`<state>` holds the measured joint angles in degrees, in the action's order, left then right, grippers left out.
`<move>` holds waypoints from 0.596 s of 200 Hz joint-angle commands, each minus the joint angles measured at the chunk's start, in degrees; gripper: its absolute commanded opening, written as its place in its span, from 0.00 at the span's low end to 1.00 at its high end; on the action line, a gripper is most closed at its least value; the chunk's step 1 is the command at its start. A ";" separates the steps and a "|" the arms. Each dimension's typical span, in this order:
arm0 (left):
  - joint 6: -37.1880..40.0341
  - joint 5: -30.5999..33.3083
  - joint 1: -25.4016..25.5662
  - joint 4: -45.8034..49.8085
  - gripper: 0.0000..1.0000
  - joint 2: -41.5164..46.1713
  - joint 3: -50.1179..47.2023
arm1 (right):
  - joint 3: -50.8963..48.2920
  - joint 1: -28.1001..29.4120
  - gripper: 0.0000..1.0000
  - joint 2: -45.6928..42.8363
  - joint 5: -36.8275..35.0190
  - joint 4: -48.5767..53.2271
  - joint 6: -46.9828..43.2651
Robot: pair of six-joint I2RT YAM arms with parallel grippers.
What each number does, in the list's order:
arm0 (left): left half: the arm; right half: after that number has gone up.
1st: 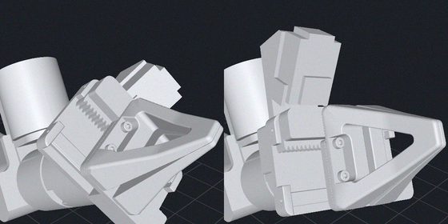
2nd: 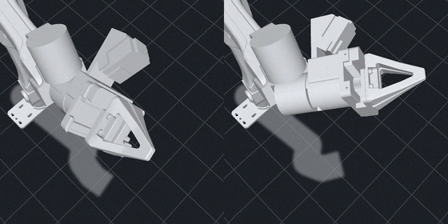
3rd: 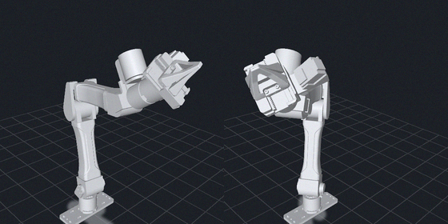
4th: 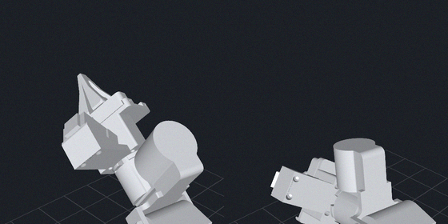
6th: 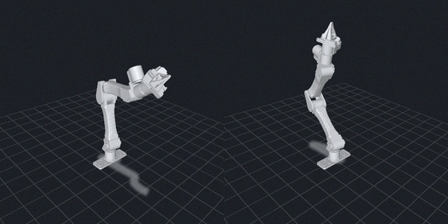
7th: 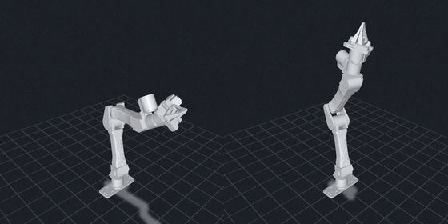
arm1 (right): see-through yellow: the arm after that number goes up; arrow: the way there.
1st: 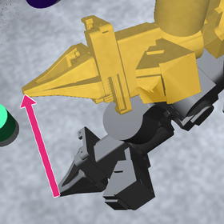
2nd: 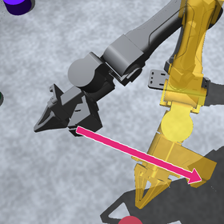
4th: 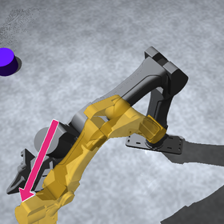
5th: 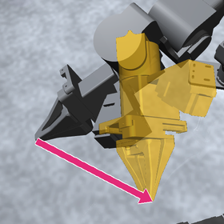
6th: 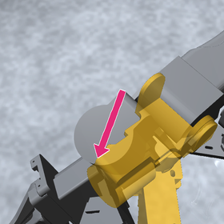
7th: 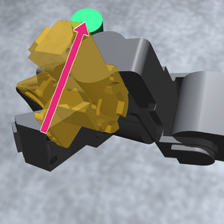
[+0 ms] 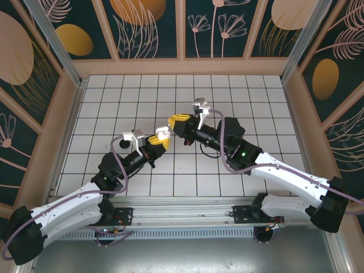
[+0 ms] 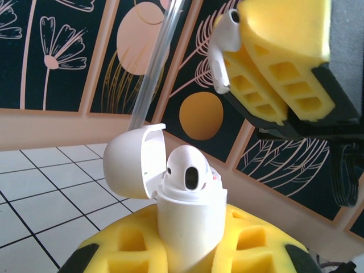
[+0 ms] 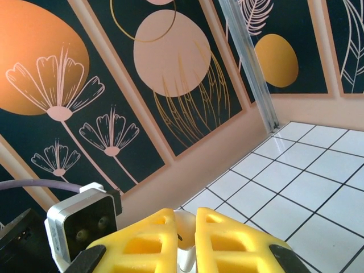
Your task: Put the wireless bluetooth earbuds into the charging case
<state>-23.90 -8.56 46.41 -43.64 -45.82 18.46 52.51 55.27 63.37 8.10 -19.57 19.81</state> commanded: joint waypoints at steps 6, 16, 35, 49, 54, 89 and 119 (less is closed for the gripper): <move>-1.43 2.21 -0.01 -0.73 0.00 -0.14 1.84 | -1.10 1.14 0.11 0.16 0.71 -1.91 -1.21; -1.53 2.24 -0.03 -0.96 0.00 -0.31 1.86 | -1.06 1.41 0.11 0.37 0.26 -1.23 -1.60; -1.59 2.05 -0.02 -1.10 0.00 -0.58 2.10 | -0.42 1.90 0.11 1.20 -0.32 -0.26 -2.86; -1.76 1.85 -0.03 -1.19 0.00 -0.75 2.28 | 0.40 2.42 0.11 1.97 -0.70 0.76 -3.80; -1.81 1.85 -0.10 -1.19 0.00 -0.76 2.41 | 0.68 2.59 0.11 2.30 -0.92 1.07 -4.17; -2.03 1.79 -0.02 -0.24 0.00 -0.68 3.07 | 1.53 3.36 0.11 3.87 -2.03 2.69 -5.57; -2.12 1.68 -0.01 0.30 0.00 -0.19 3.13 | 1.37 3.36 0.11 3.85 -2.95 2.93 -5.87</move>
<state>-25.21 -6.96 46.41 -41.87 -46.68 19.22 52.47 58.08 66.83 6.22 -17.61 15.29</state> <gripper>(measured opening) 0.105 0.112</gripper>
